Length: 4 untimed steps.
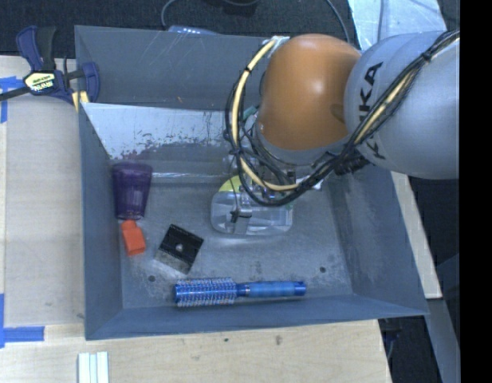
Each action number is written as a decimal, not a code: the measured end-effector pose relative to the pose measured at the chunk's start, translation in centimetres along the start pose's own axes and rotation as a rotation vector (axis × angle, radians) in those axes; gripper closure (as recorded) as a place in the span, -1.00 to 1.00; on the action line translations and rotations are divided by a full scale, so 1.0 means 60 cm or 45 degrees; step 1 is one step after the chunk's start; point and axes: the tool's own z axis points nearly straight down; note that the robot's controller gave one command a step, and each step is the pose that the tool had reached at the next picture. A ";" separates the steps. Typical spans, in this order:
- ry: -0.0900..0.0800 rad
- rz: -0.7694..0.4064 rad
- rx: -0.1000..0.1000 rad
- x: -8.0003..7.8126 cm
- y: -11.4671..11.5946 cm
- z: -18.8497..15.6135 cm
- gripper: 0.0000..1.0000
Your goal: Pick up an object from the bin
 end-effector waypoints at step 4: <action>0.013 0.273 0.003 -0.083 -0.127 0.223 1.00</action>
Offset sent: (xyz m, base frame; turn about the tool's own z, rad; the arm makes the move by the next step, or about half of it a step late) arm -0.0083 -0.0595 -0.0916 -0.1726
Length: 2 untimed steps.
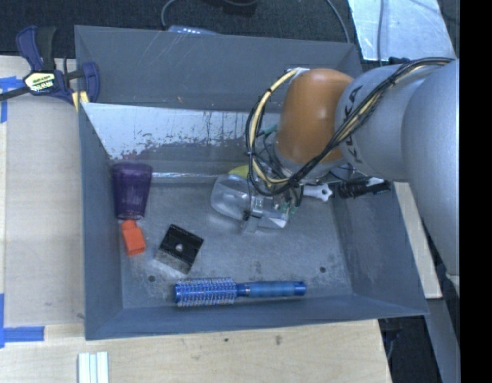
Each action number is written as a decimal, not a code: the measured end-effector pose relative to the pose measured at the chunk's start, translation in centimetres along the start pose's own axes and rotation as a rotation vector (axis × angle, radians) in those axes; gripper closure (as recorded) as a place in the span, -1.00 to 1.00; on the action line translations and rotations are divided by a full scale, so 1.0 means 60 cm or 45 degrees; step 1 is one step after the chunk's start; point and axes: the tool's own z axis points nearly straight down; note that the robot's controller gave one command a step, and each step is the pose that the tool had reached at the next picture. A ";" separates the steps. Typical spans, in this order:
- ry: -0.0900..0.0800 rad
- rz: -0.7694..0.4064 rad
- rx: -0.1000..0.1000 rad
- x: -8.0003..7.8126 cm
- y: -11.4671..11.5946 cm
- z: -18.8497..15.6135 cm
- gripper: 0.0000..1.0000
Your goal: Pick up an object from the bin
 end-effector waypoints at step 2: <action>0.000 0.001 0.000 0.000 0.000 0.000 1.00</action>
Offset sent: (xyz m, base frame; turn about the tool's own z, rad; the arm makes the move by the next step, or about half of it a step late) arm 0.0000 0.0000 0.0000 0.0000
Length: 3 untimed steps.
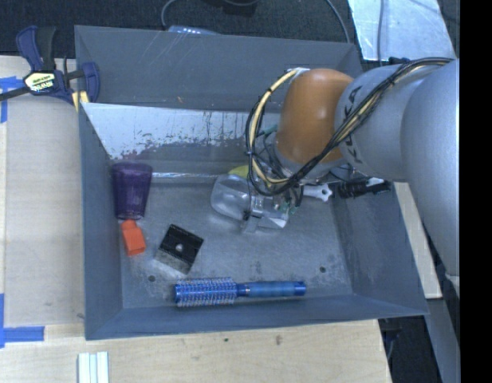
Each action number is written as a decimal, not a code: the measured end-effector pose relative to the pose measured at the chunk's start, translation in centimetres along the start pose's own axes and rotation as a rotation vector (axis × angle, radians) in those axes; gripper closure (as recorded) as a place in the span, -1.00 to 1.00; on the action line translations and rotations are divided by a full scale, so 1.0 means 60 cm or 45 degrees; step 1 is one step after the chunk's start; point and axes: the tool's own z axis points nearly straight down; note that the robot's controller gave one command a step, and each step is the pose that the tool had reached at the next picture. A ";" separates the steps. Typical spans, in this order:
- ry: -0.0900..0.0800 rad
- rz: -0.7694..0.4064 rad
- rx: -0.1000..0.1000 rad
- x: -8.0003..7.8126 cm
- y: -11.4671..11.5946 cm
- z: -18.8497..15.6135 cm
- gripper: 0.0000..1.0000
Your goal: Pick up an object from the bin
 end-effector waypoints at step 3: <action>0.000 0.001 0.000 0.000 0.000 0.000 1.00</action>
Offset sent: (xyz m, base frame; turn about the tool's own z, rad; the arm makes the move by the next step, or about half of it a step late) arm 0.0000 0.0000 0.0000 0.0000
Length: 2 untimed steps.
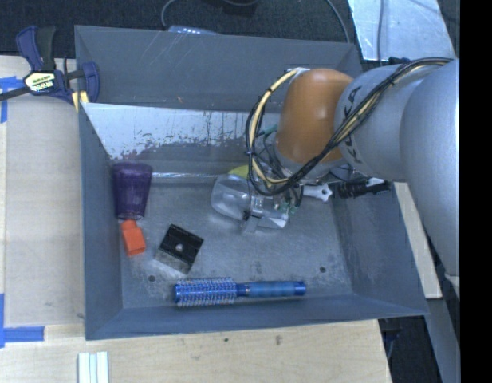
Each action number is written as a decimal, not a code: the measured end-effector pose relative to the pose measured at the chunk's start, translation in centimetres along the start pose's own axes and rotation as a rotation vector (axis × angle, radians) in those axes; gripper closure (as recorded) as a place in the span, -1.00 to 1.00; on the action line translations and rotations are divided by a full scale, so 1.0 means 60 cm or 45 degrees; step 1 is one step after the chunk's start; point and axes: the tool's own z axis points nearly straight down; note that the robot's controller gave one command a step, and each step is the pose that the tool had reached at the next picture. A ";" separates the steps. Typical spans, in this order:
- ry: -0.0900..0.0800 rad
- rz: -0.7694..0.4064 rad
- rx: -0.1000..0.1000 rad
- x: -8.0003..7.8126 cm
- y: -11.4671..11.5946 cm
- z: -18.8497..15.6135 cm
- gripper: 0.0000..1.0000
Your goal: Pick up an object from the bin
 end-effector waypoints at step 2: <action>0.000 0.000 0.000 0.000 0.000 0.000 1.00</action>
Offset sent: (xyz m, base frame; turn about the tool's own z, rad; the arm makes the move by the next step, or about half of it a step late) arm 0.0000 0.0000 0.0000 0.0000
